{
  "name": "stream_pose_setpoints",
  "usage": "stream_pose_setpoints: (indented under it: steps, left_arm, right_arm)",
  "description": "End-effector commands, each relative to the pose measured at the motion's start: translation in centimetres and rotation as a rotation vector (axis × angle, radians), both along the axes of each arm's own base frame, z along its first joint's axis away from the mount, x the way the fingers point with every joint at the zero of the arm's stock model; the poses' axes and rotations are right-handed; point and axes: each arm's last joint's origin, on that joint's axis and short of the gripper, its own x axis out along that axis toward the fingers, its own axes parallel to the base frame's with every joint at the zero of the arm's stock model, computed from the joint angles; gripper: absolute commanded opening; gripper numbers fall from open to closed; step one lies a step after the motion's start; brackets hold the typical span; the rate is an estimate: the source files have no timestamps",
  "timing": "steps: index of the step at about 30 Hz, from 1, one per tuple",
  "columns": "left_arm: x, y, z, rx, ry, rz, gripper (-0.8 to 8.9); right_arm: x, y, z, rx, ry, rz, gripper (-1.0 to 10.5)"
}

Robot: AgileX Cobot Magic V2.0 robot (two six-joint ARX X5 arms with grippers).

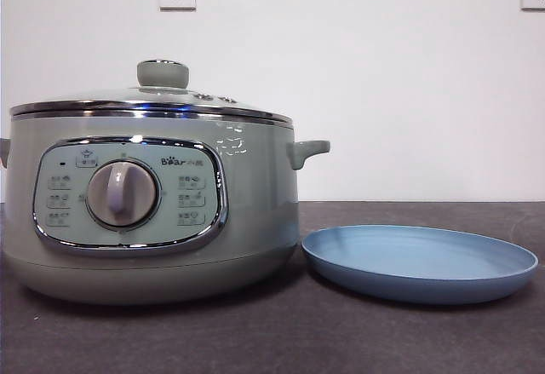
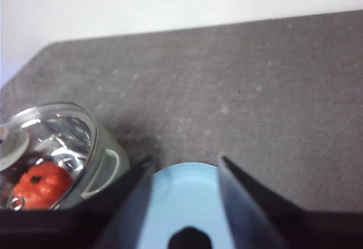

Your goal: Take the pumpkin out from the steamer,put the pumpkin in the blue plate,close the lid

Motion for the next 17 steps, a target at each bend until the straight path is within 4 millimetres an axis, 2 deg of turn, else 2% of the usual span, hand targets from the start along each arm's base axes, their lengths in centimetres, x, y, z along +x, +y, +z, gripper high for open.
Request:
stream_pose_setpoints:
  steps: [1,4,8,17]
  left_arm:
    - [0.2,-0.4,0.0,0.012,-0.007,-0.036,4.63]
    - [0.1,-0.8,0.0,-0.004,0.01,-0.058,4.71]
    - [0.1,-1.5,0.1,-0.004,0.0,-0.093,4.71]
    - [2.5,-4.2,1.5,0.108,0.063,-0.147,4.68]
  right_arm:
    - [0.4,0.1,0.2,-0.032,0.005,0.018,4.4]
    - [0.5,0.1,0.0,-0.032,0.025,0.024,5.1]
    - [0.3,0.2,-0.3,-0.027,0.059,0.045,5.0]
    - [-0.2,0.3,-1.0,-0.002,0.145,0.114,5.0]
